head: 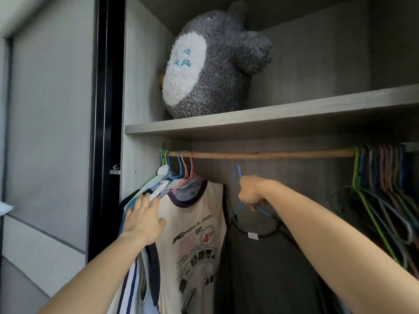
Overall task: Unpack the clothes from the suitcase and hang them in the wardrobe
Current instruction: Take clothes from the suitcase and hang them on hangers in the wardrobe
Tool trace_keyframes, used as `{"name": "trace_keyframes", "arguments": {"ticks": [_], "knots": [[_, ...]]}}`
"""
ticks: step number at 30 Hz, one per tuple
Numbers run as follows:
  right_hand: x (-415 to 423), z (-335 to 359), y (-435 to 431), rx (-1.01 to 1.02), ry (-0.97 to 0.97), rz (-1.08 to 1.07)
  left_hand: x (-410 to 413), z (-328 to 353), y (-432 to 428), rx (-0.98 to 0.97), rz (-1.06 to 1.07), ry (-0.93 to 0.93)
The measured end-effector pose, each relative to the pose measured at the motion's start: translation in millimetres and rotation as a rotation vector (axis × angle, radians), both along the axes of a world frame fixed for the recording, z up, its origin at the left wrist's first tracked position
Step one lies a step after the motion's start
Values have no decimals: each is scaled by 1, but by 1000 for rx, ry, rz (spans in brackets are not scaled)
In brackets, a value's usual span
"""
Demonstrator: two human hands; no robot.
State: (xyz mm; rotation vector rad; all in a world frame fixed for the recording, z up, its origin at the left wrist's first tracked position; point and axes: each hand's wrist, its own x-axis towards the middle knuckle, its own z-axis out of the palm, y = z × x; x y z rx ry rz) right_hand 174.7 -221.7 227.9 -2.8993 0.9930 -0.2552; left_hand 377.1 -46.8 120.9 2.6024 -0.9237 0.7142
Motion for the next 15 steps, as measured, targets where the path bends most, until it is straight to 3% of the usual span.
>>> {"name": "trace_keyframes", "arguments": {"ticks": [4,9,15], "knots": [[24,11,-19,130,-353,12,17,1,-8,-18,-18,87],[72,17,-41,250,-730,31,25,-9,-16,-30,12,40],[129,7,-70,319,-804,-17,46,-21,-23,-126,-101,17]]}}
